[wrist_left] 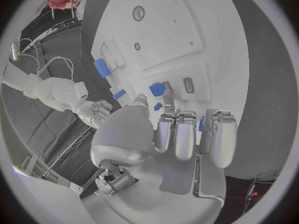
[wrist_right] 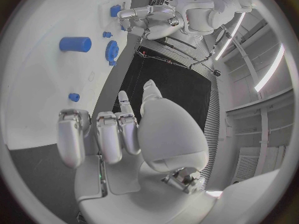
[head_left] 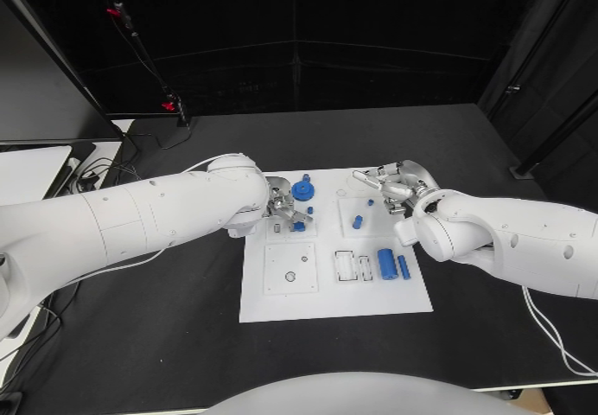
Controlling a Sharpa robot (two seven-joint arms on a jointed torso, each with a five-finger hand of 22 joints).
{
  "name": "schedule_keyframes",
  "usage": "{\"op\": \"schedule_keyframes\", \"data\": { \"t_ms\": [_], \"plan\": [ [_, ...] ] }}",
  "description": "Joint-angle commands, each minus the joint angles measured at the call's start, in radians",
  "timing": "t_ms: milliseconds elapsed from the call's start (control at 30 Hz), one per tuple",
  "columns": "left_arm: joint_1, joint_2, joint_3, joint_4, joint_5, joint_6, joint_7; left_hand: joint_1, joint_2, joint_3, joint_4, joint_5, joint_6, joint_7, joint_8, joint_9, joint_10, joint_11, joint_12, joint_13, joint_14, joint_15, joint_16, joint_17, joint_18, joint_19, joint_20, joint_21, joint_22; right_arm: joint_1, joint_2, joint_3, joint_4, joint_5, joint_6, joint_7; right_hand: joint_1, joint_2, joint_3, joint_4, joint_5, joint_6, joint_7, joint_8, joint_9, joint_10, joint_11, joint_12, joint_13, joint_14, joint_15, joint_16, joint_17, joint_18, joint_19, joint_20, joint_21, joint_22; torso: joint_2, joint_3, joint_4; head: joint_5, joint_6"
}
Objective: Assemble the parts on the task board
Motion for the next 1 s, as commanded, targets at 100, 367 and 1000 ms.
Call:
{"op": "schedule_keyframes", "data": {
  "t_ms": [100, 367, 1000],
  "plan": [
    [0.001, 0.002, 0.001, 0.003, 0.002, 0.013, 0.022, -0.004, -0.001, -0.01, 0.0, 0.004, 0.005, -0.001, -0.002, 0.002, 0.106, -0.006, 0.004, 0.263, 0.105, -0.003, 0.001, 0.263, -0.006, 0.104, -0.003, 0.003, 0.263, 0.001, 0.001, 0.0, 0.001, -0.001, -0.003, 0.003, 0.0, 0.012, -0.007, 0.0, 0.005, 0.006, 0.001, 0.006, -0.001, 0.106, 0.006, 0.003, 0.263, 0.104, 0.007, 0.002, 0.263, 0.016, 0.044, 0.006, -0.004, 0.226, 0.0, 0.0005, -0.0003, 0.0, 0.0],
    [0.001, 0.004, 0.001, 0.003, 0.007, 0.028, 0.017, -0.009, 0.002, -0.015, 0.0, 0.004, 0.004, -0.001, -0.004, 0.001, 0.106, -0.006, 0.004, 0.263, 0.105, -0.003, 0.001, 0.263, -0.006, 0.104, -0.003, 0.003, 0.263, 0.001, 0.001, 0.0, 0.0, -0.001, -0.004, 0.003, 0.0, 0.012, -0.007, 0.0, 0.005, 0.006, 0.001, 0.006, -0.001, 0.106, 0.006, 0.003, 0.263, 0.104, 0.007, 0.002, 0.263, 0.016, 0.044, 0.006, -0.004, 0.226, 0.0, 0.0008, 0.0008, -0.002, -0.001],
    [0.0, -0.001, 0.001, 0.007, 0.027, 0.028, 0.001, -0.014, 0.01, -0.03, -0.001, 0.004, -0.008, 0.003, -0.026, -0.009, 0.106, -0.003, 0.004, 0.263, 0.105, -0.003, 0.001, 0.263, -0.006, 0.104, -0.004, 0.003, 0.263, 0.001, 0.002, 0.0, 0.0, -0.001, -0.004, 0.005, 0.0, 0.012, -0.007, 0.0, 0.005, 0.006, 0.001, 0.006, -0.001, 0.106, 0.006, 0.003, 0.263, 0.104, 0.007, 0.002, 0.263, 0.016, 0.044, 0.006, -0.004, 0.226, 0.0, 0.0006, 0.0005, -0.003, -0.002]
  ]
}}
